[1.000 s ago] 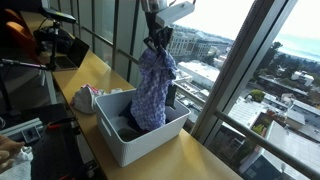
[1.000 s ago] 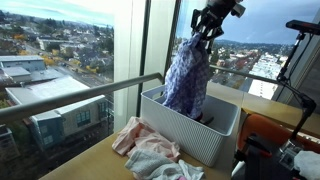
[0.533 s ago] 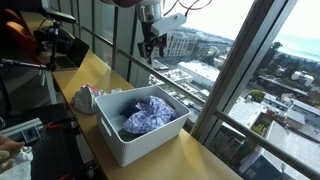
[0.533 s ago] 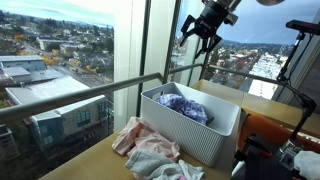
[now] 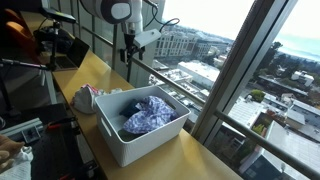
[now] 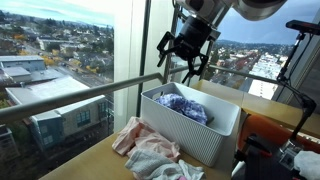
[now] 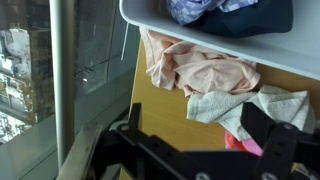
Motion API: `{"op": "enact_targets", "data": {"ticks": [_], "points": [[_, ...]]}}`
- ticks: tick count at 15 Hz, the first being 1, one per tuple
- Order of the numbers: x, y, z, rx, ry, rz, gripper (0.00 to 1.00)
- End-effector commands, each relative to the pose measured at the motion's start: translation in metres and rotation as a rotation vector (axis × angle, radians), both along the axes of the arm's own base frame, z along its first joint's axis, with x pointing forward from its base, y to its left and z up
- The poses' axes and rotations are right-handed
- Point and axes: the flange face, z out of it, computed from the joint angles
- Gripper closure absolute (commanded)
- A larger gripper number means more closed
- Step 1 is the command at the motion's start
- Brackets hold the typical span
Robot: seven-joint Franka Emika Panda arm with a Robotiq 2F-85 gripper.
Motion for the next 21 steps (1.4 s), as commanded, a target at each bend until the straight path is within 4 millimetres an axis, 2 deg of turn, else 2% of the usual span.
{"op": "enact_targets", "data": {"ticks": [1, 3, 5, 10, 15, 18, 21], "points": [[0.009, 0.041, -0.048, 0.022, 0.053, 0.060, 0.00], [0.008, 0.055, -0.075, 0.012, 0.102, 0.082, 0.00], [0.009, 0.063, -0.094, 0.007, 0.138, 0.092, 0.00], [0.011, 0.070, -0.133, 0.016, 0.195, 0.103, 0.00], [0.006, 0.087, -0.197, 0.004, 0.272, 0.109, 0.00], [0.006, 0.091, -0.228, -0.012, 0.311, 0.112, 0.00], [0.009, 0.092, -0.251, -0.033, 0.333, 0.111, 0.00]]}}
